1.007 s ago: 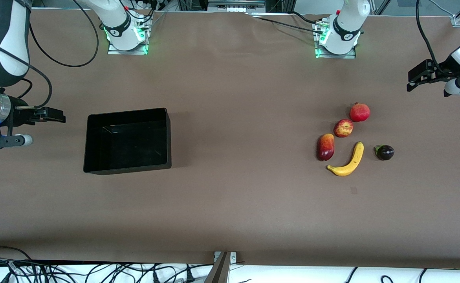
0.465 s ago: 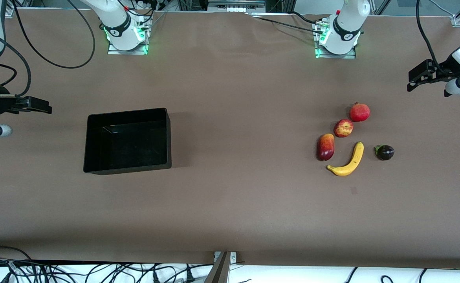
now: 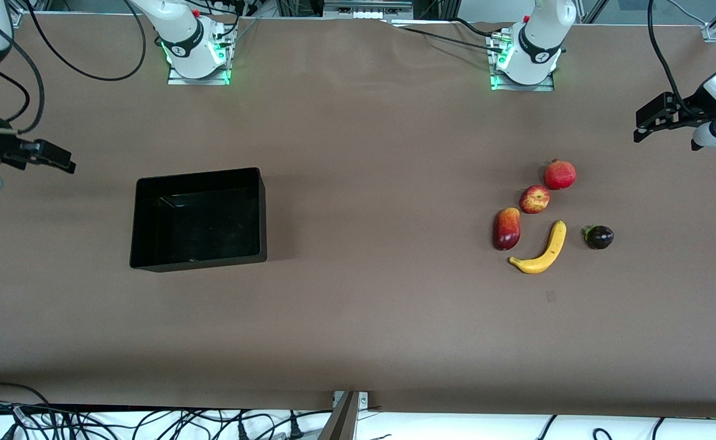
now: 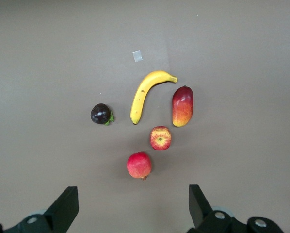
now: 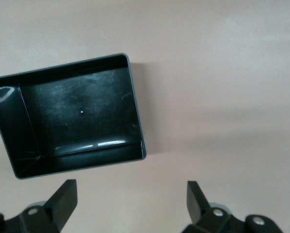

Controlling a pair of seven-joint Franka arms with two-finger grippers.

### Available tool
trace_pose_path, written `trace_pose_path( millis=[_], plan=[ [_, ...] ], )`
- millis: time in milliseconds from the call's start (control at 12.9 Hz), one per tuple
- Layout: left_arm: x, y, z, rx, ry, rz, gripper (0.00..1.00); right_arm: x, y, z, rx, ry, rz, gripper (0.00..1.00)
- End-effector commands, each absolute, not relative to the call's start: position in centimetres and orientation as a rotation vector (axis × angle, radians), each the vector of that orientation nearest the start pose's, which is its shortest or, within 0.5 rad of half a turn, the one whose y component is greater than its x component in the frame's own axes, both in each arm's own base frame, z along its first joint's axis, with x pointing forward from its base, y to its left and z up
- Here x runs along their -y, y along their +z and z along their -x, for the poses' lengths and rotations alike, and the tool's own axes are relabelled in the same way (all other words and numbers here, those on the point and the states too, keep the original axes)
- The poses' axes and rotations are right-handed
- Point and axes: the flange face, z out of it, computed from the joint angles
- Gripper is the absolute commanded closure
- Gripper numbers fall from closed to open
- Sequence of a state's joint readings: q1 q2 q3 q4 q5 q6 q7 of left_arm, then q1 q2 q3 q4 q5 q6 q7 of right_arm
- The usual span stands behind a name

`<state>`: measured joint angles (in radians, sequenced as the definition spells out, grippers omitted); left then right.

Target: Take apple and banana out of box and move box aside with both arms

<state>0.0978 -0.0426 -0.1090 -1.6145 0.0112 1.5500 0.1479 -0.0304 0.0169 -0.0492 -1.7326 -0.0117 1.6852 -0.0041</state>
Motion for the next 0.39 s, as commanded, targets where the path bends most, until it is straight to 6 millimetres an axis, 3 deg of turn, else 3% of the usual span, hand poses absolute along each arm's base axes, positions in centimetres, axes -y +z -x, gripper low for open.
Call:
trace_pose_path(
  millis=[0, 310],
  plan=[
    [0.84, 63.37, -53.88, -0.247, 0.031, 3.141, 0.00, 3.97, 54.52, -55.02, -0.114, 0.090, 3.144, 0.00],
    [0.75, 63.37, -53.88, -0.247, 0.031, 3.141, 0.00, 3.50, 54.58, -55.38, -0.092, 0.112, 3.154, 0.00]
  ],
)
